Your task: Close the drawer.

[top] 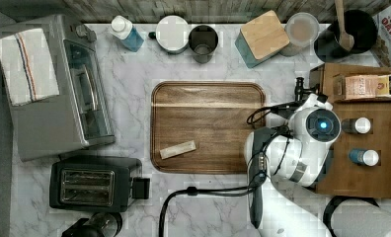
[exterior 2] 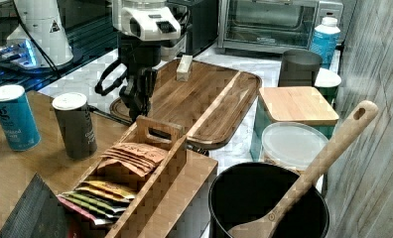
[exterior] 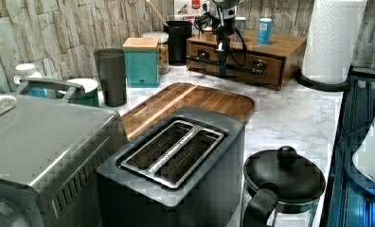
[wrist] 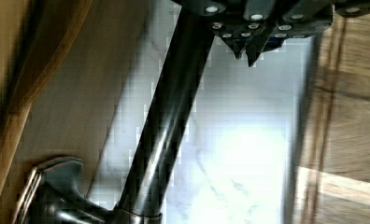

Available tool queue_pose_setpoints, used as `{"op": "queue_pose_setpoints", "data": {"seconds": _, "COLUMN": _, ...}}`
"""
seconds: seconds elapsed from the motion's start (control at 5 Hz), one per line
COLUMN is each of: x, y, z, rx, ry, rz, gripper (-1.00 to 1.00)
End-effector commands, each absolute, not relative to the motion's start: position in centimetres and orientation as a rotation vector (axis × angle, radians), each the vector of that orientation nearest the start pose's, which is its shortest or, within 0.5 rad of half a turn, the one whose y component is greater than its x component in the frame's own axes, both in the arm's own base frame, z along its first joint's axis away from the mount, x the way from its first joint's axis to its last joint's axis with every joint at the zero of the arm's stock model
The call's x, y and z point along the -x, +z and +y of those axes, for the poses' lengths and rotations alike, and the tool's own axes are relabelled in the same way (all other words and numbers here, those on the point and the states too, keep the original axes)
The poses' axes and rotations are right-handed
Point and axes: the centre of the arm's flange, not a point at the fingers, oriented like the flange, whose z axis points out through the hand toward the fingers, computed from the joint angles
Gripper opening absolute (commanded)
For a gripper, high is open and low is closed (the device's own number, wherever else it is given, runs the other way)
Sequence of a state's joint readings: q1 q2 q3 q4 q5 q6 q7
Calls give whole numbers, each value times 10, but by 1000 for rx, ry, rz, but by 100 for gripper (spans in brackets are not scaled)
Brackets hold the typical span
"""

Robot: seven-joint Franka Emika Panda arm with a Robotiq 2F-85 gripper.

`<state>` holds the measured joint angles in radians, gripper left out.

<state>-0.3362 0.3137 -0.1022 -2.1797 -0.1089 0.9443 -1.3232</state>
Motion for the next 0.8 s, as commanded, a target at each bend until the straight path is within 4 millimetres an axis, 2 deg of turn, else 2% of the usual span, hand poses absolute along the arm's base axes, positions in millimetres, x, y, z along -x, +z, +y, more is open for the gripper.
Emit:
{"op": "queue_pose_setpoints", "data": {"seconds": 0.2, "x": -482, "y": 322, "z": -446, "rx": 3399, "ry": -179, "rz": 57, "gripper": -100}}
{"op": "queue_pose_setpoints", "data": {"seconds": 0.8, "x": -482, "y": 322, "z": -446, "rx": 3399, "ry": -179, "rz": 57, "gripper": -100}}
